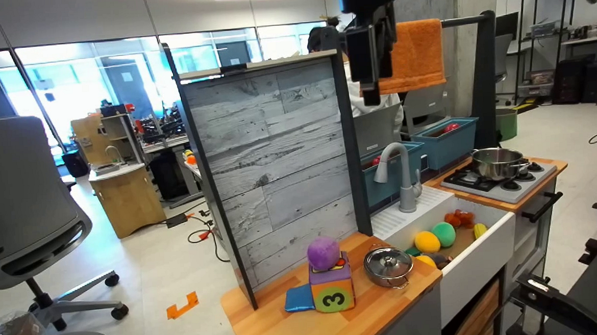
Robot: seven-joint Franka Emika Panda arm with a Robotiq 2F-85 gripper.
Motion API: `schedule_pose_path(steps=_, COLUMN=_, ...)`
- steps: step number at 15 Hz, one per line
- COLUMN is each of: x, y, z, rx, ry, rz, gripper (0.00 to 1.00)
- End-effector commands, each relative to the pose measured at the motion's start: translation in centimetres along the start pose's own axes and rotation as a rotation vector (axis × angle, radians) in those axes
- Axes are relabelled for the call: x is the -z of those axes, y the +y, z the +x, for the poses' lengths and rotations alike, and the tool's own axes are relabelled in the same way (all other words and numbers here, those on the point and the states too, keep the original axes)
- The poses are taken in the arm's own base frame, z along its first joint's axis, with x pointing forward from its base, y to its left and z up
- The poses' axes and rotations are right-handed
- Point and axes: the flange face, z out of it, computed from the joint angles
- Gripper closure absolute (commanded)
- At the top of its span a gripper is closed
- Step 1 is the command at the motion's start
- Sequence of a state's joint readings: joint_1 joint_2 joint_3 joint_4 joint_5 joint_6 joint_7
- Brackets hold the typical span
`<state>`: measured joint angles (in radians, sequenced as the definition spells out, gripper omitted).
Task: Put the purple plush toy into the sink
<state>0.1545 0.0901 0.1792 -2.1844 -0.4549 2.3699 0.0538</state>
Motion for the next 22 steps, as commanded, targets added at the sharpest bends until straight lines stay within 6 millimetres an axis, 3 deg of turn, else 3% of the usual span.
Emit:
schedule_pose_path(steps=1, x=-1.4, y=-3.6, z=3.4, rx=0.094, ry=0.081, rz=0.145, gripper=0.00)
schedule_pose_path(steps=5, x=-3.6, y=-5.6, z=5.1, rx=0.131, ry=0.085, rz=0.279, gripper=0.00)
schedule_pose_path(steps=9, x=-7.0, y=-5.1, z=6.8, rx=0.049, ry=0.062, rz=0.228, gripper=0.00)
schedule_pose_path(steps=13, x=-10.3, y=-6.0, z=8.4, rx=-0.009, ry=0.026, rz=0.144, gripper=0.00)
schedule_pose_path(steps=18, x=-13.7, y=-9.2, z=10.2, rx=-0.045, ry=-0.008, rz=0.036, gripper=0.00)
schedule_pose_path(steps=22, x=-14.9, y=-10.9, z=11.0, rx=-0.026, ry=-0.026, rz=0.117, gripper=0.00)
